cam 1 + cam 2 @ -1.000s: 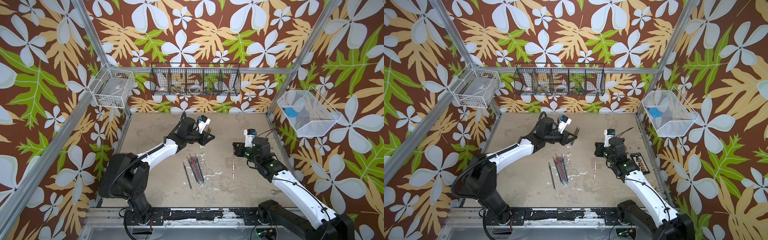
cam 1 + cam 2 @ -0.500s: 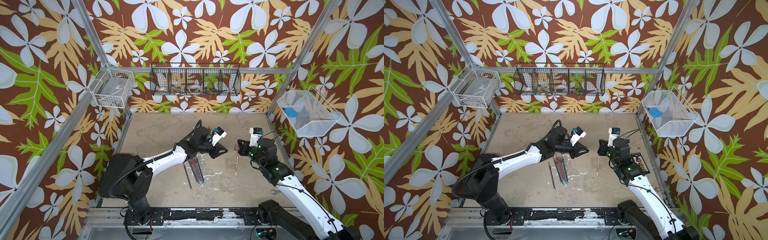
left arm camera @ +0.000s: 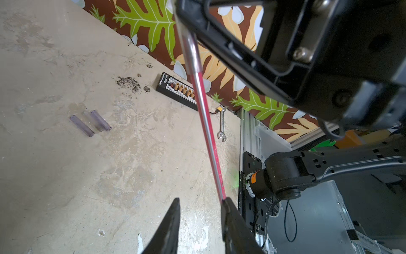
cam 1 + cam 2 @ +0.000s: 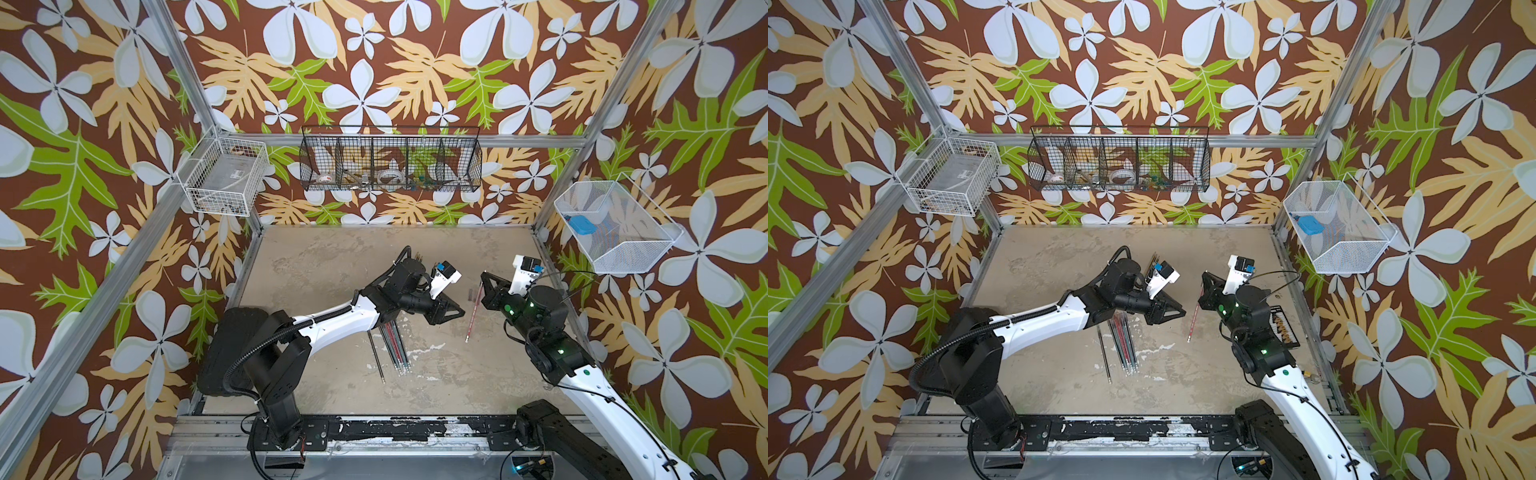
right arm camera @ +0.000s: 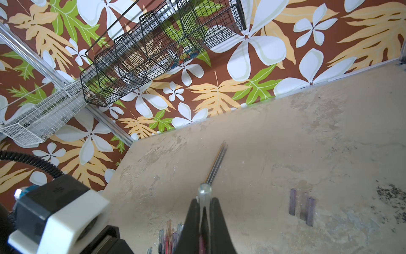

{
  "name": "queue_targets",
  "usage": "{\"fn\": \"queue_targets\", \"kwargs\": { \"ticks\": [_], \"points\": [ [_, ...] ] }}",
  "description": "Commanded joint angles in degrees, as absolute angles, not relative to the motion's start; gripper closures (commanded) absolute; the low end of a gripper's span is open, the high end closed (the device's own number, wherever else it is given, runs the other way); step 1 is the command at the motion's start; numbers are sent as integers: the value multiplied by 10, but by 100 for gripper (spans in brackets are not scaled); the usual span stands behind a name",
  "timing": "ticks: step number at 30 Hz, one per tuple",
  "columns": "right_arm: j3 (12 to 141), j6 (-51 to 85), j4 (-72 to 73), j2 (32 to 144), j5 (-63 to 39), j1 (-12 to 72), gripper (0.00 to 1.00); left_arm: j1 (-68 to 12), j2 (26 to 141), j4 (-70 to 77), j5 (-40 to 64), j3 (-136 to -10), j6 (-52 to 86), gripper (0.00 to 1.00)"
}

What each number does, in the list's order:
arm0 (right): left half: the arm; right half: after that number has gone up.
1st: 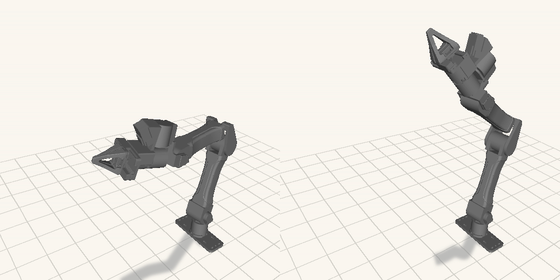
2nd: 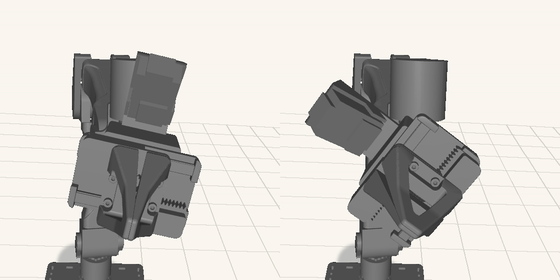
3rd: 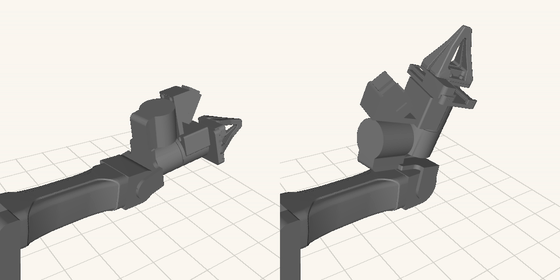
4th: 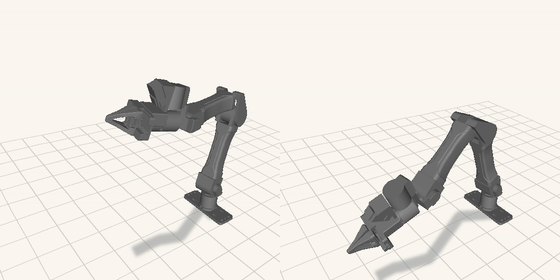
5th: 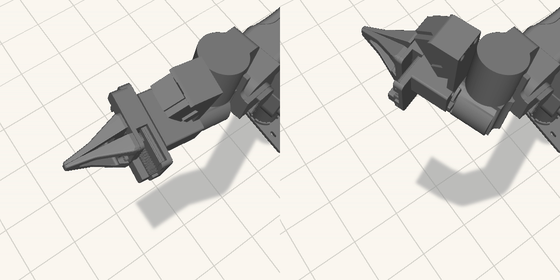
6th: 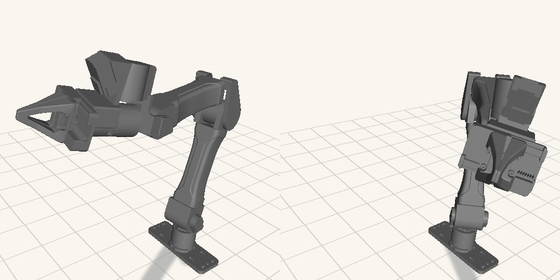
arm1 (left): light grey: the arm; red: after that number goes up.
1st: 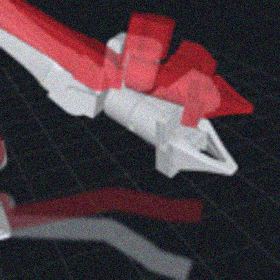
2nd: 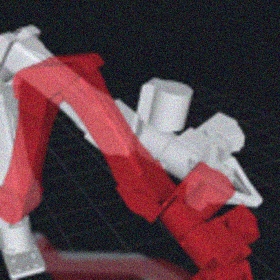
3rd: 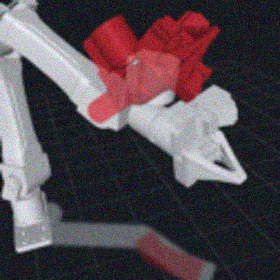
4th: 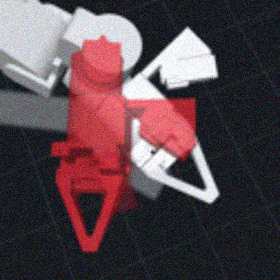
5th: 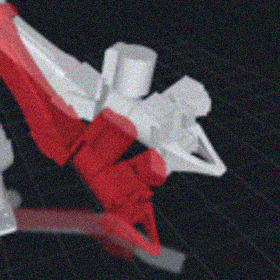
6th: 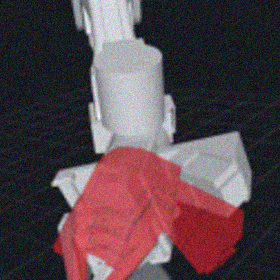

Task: Remove the protective cover of the pencils
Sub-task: Pick up the pencil from the center of the board.

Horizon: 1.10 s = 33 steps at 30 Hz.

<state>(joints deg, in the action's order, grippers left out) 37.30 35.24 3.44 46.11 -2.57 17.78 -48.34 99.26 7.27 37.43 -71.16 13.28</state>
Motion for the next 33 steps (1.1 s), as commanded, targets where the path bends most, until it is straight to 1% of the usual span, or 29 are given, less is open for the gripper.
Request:
{"fn": "queue_targets", "kwargs": {
  "ticks": [1,11,17,20,23,24,29,33],
  "points": [
    [369,412,83,466,-19,178,100,-486,997,96,389,-713,149,66],
    [368,487,121,473,-24,178,100,-488,990,99,385,-714,158,66],
    [354,499,144,456,-12,178,100,-489,994,86,373,-718,154,66],
    [350,494,161,449,-1,178,100,-488,998,75,365,-723,145,69],
    [351,485,174,446,12,178,100,-489,1006,61,360,-731,139,73],
    [354,482,177,447,13,178,100,-488,1009,57,358,-734,138,76],
    [365,475,164,457,12,178,100,-488,1020,35,352,-750,131,100],
    [370,458,133,463,17,178,100,-488,1032,11,337,-768,130,100]
  ]
}}
